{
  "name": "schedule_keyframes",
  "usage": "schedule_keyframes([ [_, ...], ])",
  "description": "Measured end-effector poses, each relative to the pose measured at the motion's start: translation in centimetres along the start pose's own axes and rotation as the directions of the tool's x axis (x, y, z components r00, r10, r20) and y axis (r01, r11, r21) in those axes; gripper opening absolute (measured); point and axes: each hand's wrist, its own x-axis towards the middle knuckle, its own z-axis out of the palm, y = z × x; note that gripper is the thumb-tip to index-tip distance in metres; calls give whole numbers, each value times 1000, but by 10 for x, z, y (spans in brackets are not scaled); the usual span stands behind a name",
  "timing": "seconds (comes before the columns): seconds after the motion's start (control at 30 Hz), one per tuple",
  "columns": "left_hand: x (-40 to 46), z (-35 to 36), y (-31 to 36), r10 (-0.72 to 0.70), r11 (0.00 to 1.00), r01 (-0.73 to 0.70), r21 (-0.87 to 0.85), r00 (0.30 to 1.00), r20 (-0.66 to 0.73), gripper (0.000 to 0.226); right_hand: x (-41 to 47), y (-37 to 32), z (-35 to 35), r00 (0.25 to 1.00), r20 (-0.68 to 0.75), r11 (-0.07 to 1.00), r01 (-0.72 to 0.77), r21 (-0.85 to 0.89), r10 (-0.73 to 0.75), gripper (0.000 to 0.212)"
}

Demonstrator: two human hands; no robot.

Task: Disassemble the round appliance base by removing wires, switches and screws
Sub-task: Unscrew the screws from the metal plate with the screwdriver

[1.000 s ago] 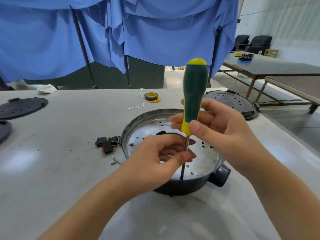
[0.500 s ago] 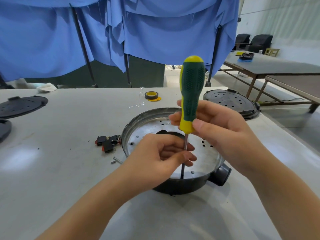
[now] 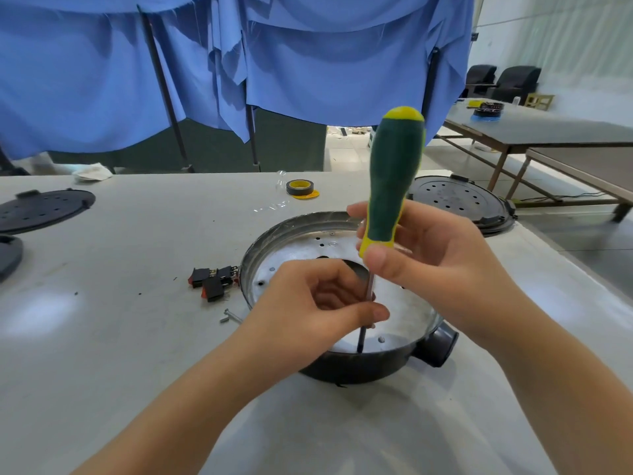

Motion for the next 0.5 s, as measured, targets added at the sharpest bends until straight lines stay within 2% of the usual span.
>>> schedule_keyframes([
  [0.1,1,1,-2,14,998,-13,62,1000,-20,18,-1,0,-1,999,-41,999,25,30,-23,30],
  [0.17,0,0,-1,15,999,-17,31,998,67,7,-1,0,-4,1000,6,998,5,70,-5,32],
  [0.23,-1,-2,-2,0,1000,2,-16,994,111,8,-1,0,-5,998,66,994,-26,106,19,31],
  [0.3,-1,-2,-2,-20,998,24,-53,997,77,9,0,1,-4,997,76,996,-37,79,31,34],
  [0.4,2,-1,-3,7,1000,-7,11,1000,-11,17,1,3,1,1000,-6,1000,-6,-8,5,32],
  [0.5,1,-1,-4,12,999,-12,46,1000,18,17,0,4,0,1000,0,999,12,34,-12,31],
])
